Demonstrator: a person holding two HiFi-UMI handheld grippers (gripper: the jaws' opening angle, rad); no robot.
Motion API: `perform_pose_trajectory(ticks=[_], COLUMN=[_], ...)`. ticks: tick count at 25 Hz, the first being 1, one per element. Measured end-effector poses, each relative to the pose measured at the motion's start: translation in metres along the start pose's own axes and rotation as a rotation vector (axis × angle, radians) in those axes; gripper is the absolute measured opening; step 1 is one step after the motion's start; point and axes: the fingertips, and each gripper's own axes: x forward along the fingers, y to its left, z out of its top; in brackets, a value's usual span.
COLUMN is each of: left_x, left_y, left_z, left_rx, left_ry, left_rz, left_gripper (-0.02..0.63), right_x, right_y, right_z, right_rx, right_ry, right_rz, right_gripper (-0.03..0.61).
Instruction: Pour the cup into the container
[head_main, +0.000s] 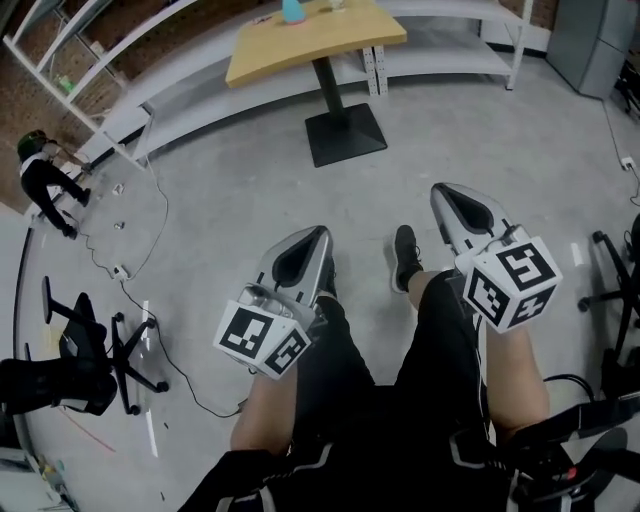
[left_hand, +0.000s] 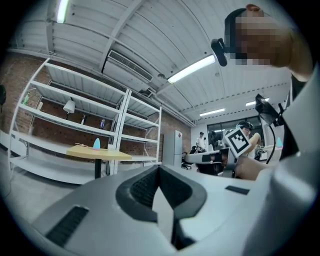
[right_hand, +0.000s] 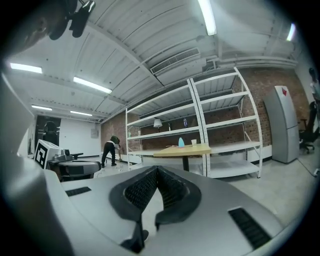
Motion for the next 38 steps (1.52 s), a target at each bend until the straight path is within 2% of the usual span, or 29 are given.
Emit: perform_pose_trajectory(ticks=[8, 12, 22, 28, 32, 38], left_x=[-0.094, -0.145, -0.236, -0.285, -0.305, -0.332], left_y=[-0.101, -0.135, -0.215, -0.242, -0.263, -0.276], left_z=[-0.01, -0.012, -0.008, 0.001, 0.011, 0.007], left_rx=[-0.005, -0.008, 0.0, 0.029, 0.022, 0.011], left_ry=[0.009, 0.003, -0.008, -0.004, -0.017, -0.021], left_rz=[-0.006, 0.009, 0.003, 0.035, 0.016, 0.011], left_gripper=[0.002, 0.002, 0.002, 0.002, 0.002, 0.002], right_x=[-0.119, -0.163, -0.269, -0.319, -0.35, -0.371], right_y=[0.066, 0.106, 0.168, 0.2, 0.213, 0.235], right_z=[-0.019, -0.022, -0.029, -0.034, -0.033, -0.041], right_rx=[-0.02, -0.046, -0.071, -0.094, -0.083, -0.094], right_ry=[-0.001, 0.004, 0.001, -0.02, -0.038, -0.013], right_rz=[0.016, 0.043, 0.027, -0.003, -0.009, -0.014], right_gripper=[0.002, 0.002, 0.002, 0.002, 0.002, 0.002])
